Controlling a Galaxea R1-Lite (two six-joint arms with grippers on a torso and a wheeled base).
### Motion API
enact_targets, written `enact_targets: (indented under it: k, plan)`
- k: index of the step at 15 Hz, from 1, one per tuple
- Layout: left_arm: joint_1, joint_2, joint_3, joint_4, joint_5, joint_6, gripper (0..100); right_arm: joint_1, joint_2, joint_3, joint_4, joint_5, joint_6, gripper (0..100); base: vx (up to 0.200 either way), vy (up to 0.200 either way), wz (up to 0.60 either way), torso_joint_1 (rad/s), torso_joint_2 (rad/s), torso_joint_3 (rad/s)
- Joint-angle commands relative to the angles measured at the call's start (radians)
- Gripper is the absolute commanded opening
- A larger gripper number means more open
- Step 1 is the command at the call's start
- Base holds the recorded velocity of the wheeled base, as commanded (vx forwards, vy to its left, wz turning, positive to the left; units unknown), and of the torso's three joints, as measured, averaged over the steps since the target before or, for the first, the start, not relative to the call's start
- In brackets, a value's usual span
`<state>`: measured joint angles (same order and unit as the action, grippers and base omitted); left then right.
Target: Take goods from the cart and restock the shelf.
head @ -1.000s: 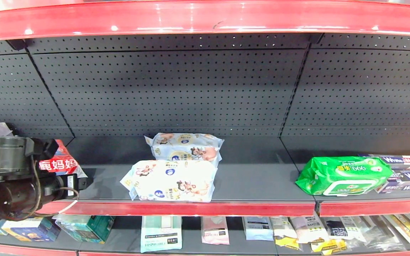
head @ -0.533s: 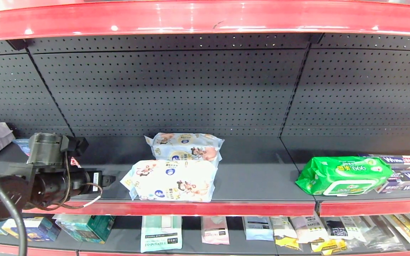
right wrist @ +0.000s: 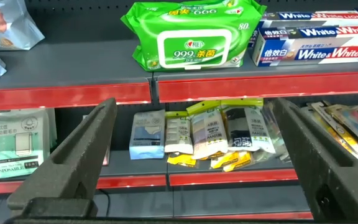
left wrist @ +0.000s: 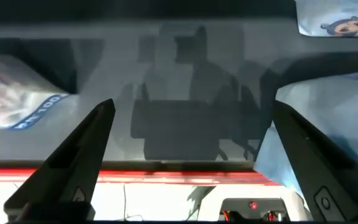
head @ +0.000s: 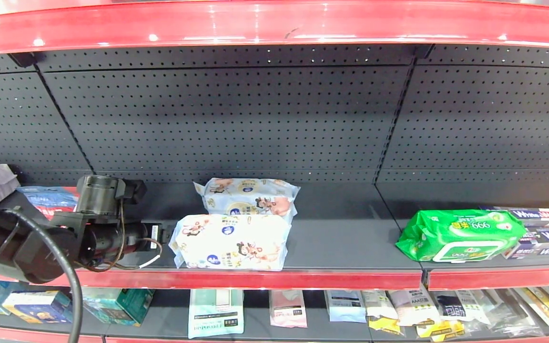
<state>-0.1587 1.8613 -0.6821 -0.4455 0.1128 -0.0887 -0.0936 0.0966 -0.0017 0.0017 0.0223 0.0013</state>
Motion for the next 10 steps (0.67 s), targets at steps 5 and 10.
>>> enact_targets:
  k: [5, 10]
  plan:
    - [-0.027, 0.033, -0.024, -0.001, 0.001, 0.001, 100, 0.000, 0.002, 0.000, 0.000, 0.001, -0.001, 100, 0.000, 0.000, 0.00, 0.000, 0.00, 0.000]
    - [-0.048, 0.042, -0.039, -0.001, 0.001, 0.001, 100, 0.000, 0.002, 0.000, 0.000, 0.001, -0.001, 100, 0.000, 0.000, 0.00, 0.000, 0.00, 0.000]
